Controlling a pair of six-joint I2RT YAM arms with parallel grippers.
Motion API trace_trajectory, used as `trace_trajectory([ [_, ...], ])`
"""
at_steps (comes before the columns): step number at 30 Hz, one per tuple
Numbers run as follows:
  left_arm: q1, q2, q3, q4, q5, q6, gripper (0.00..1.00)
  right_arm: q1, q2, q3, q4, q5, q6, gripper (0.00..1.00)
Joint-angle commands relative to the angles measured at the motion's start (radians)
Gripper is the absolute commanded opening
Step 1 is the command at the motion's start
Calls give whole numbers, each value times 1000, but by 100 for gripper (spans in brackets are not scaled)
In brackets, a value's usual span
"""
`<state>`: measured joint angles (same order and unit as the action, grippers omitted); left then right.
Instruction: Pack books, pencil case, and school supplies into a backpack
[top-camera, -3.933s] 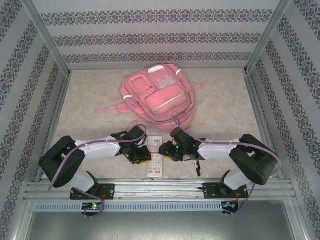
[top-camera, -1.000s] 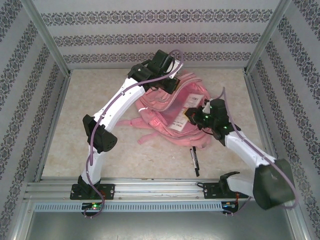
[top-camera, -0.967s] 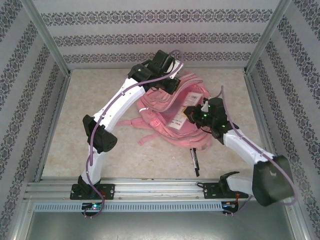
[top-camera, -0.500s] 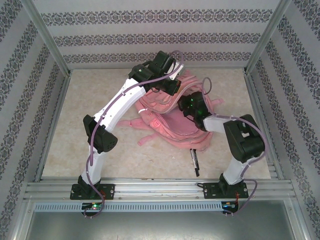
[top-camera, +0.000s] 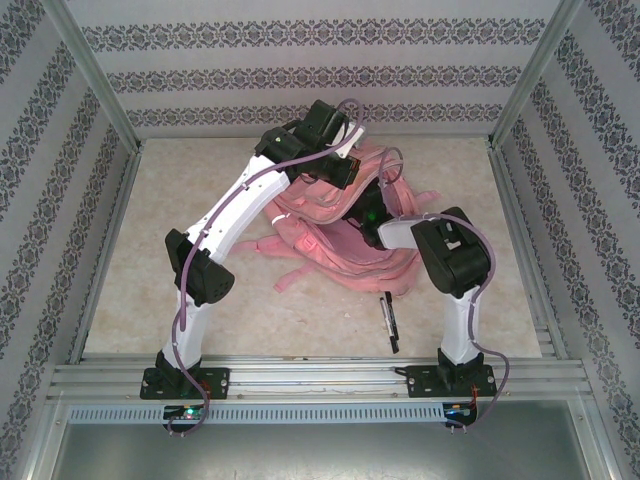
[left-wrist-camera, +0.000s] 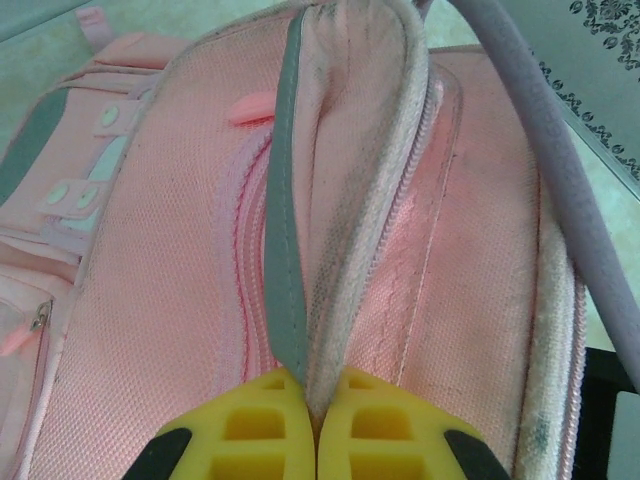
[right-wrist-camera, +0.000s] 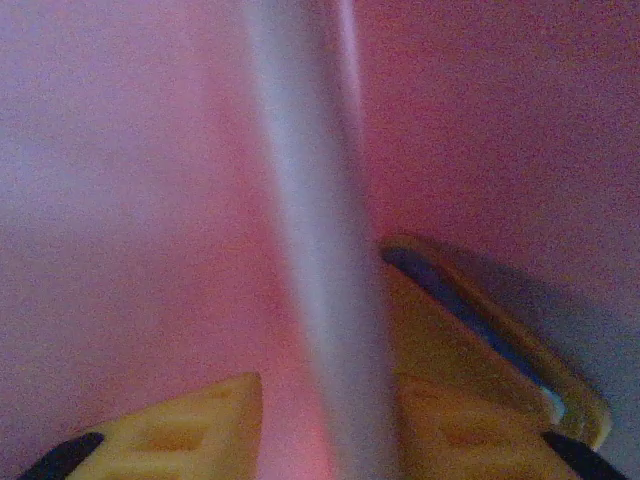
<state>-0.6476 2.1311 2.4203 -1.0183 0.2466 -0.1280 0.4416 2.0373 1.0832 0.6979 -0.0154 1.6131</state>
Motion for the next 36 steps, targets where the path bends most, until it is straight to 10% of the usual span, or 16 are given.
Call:
trace_trajectory([
  [1, 1, -62, 49, 84, 7, 18, 0, 9, 12, 34, -39, 38, -2, 45],
  [7, 18, -37, 45, 76, -19, 21, 0, 25, -86, 12, -243, 25, -5, 60],
  [23, 32, -48, -30, 115, 3, 35, 0, 36, -310, -133, -415, -67, -119, 60],
  [34, 34, -99, -191, 197, 24, 66, 0, 48, -915, -329, -1021, 48, -637, 70],
  [36, 35, -111, -236, 222, 4, 75, 0, 48, -963, -318, -1104, 15, -768, 98],
])
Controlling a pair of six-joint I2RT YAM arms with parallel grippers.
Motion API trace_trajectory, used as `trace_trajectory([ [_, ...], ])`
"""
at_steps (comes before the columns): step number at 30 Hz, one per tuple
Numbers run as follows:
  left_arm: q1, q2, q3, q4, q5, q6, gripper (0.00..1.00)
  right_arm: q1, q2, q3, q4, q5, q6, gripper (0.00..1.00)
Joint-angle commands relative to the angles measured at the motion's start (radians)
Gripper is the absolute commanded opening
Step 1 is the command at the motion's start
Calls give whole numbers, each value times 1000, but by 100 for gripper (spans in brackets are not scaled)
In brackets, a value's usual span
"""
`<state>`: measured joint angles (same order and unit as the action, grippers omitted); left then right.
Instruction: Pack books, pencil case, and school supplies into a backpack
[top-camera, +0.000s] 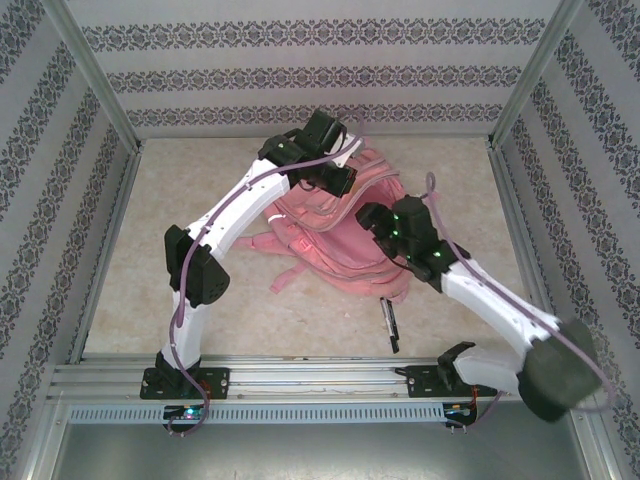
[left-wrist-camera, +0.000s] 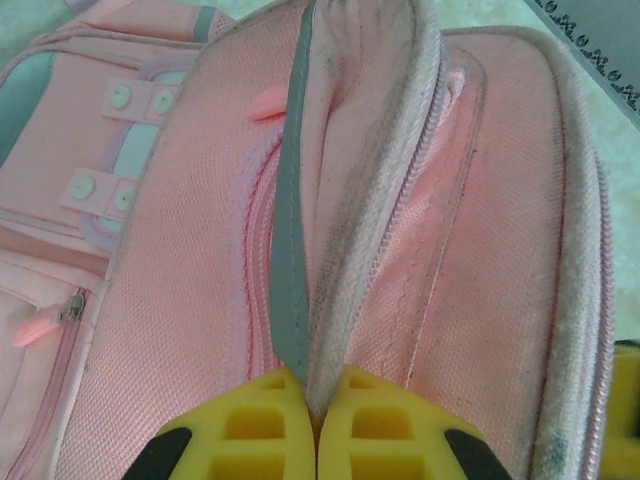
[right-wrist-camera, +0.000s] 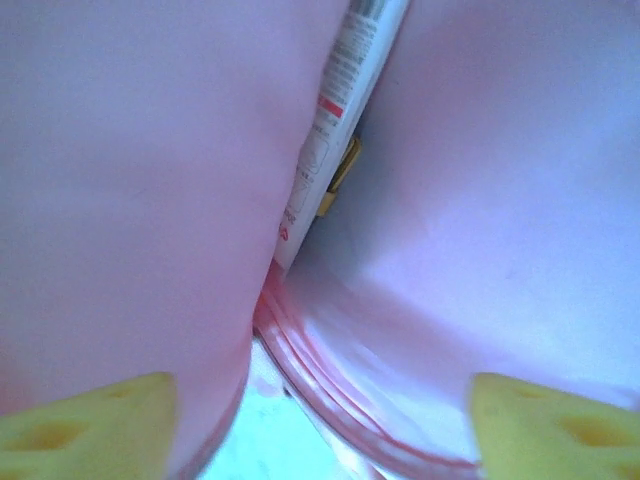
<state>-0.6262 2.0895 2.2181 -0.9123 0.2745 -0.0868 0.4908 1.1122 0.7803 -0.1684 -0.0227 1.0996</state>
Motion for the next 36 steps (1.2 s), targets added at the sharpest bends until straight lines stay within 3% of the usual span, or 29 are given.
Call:
trace_trajectory([
  [1, 17, -76, -55, 128, -33, 38, 0, 6, -59, 8, -330, 46, -314, 98],
  [4, 26, -94, -111, 151, -10, 42, 1, 25, -109, 49, -540, 157, -432, 98],
  [7, 43, -115, -173, 170, 208, 56, 51, 53, -206, 78, -716, 443, -471, 98],
  [9, 65, -128, -215, 177, 360, 33, 59, 17, -274, 65, -743, 490, -499, 98],
  [11, 96, -152, -273, 192, 402, -36, 64, -80, -353, 56, -762, 389, -492, 98],
  [15, 160, -221, -459, 284, 319, -141, 65, -293, -434, 49, -714, 76, -473, 98],
  [20, 207, -186, -550, 384, 181, -97, 65, -266, -309, 77, -611, -175, -510, 95],
  [23, 207, -98, -509, 418, 189, -31, 64, -241, -219, 71, -524, -292, -499, 86],
  [26, 206, 13, -419, 383, 185, 9, 63, -230, -144, 65, -435, -323, -473, 75],
  [30, 214, 123, -365, 315, 34, 12, 56, -226, -57, 82, -358, -295, -473, 68],
  [33, 229, 109, -456, 330, -65, -52, 53, -224, 30, 91, -306, -285, -481, 63],
  [36, 251, 12, -630, 404, -51, -92, 53, -212, 131, 107, -241, -329, -516, 51],
])
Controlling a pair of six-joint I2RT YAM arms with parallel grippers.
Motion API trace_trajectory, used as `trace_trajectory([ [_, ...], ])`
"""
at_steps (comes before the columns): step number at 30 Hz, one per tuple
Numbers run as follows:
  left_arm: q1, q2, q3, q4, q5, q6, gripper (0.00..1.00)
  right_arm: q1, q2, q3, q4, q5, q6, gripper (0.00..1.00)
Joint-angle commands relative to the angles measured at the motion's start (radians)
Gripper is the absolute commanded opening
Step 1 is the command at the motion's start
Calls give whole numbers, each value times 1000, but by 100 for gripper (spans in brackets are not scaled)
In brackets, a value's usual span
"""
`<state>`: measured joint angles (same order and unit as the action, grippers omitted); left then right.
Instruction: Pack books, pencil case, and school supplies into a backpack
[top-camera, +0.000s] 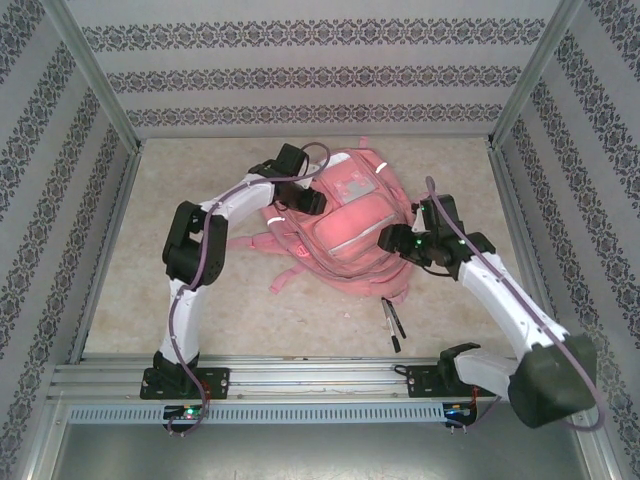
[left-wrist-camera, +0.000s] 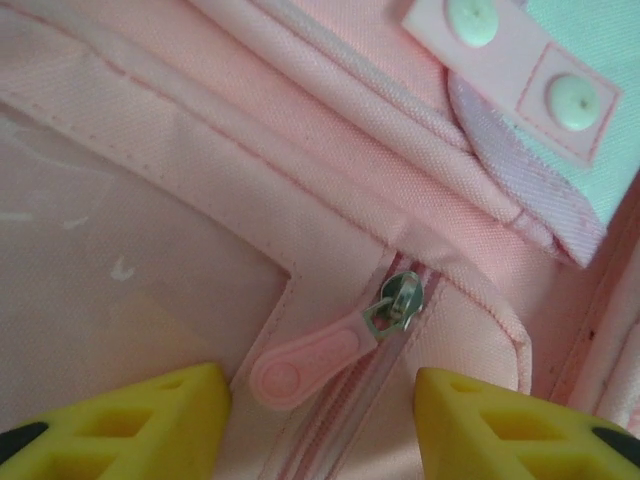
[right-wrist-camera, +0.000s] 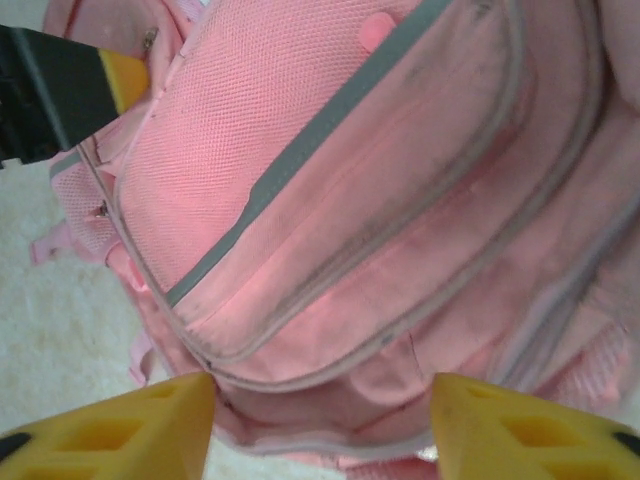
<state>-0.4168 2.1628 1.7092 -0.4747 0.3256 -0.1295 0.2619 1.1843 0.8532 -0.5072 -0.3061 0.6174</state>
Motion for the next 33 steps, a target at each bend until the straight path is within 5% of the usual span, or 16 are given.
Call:
trace_trajectory([
  [1, 45, -104, -170, -26, -94, -54, 54, 32, 87, 38, 126, -42, -62, 48],
  [9, 56, -431, -549, 31, -115, -125, 54, 108, 317, 90, 258, 20, -116, 24],
  [16, 27, -665, -830, 159, 6, -335, 47, 152, 551, 227, 368, -7, -123, 20],
  [24, -90, -814, -823, 1, -77, -286, 50, 200, 857, 534, 433, -79, -96, 15],
  [28, -116, -862, -806, -42, -11, -137, 50, 206, 908, 623, 450, -116, -47, 27],
  [33, -126, -835, -782, 71, 85, 299, 50, 146, 806, 584, 435, -109, 10, 36],
])
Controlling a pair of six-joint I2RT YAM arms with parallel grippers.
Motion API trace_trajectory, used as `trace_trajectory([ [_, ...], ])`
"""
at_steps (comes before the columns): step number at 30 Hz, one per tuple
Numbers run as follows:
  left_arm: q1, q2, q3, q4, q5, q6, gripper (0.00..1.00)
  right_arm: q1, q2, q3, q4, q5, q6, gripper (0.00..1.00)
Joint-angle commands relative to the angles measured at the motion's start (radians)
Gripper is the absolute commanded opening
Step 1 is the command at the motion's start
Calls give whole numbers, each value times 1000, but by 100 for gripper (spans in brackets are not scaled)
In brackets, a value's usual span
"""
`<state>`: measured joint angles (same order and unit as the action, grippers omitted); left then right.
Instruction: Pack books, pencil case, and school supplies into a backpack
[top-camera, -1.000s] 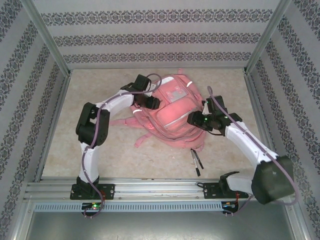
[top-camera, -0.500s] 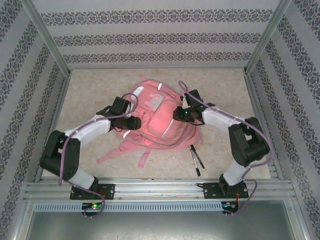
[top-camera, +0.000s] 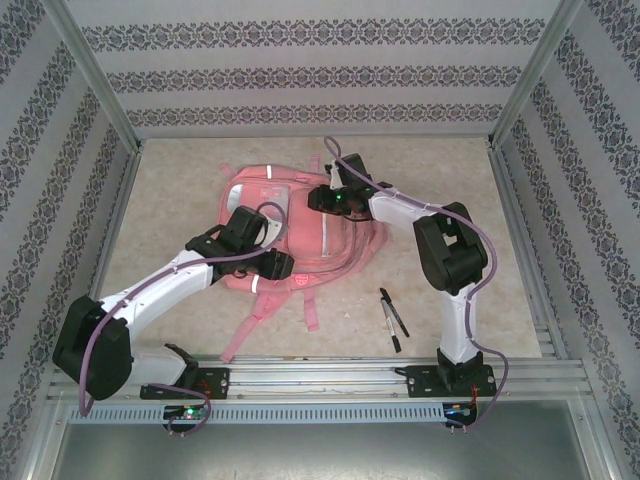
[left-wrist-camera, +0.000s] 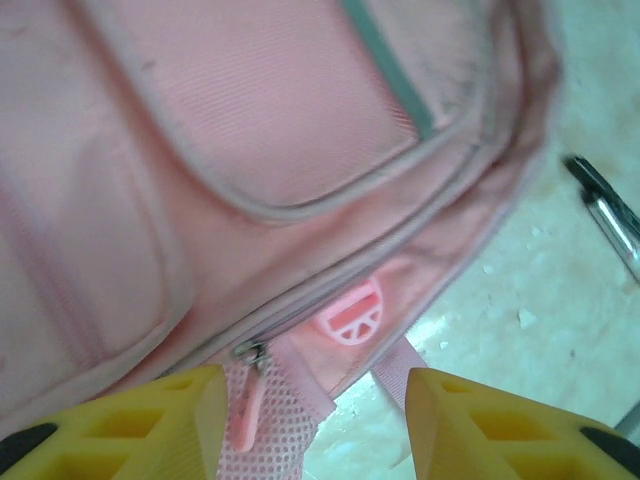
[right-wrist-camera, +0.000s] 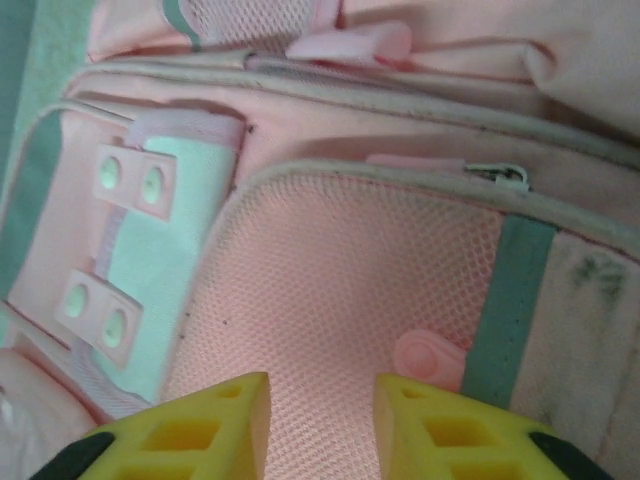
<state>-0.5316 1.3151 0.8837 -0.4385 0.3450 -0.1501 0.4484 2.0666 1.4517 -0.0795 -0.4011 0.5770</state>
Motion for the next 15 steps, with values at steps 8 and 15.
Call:
trace_trajectory([
  [8, 103, 239, 361, -467, 247, 1022, 59, -114, -504, -352, -39, -18, 62, 46],
  [15, 208, 303, 349, -585, 135, 1174, 60, -138, -803, -549, -134, 30, -8, 48],
])
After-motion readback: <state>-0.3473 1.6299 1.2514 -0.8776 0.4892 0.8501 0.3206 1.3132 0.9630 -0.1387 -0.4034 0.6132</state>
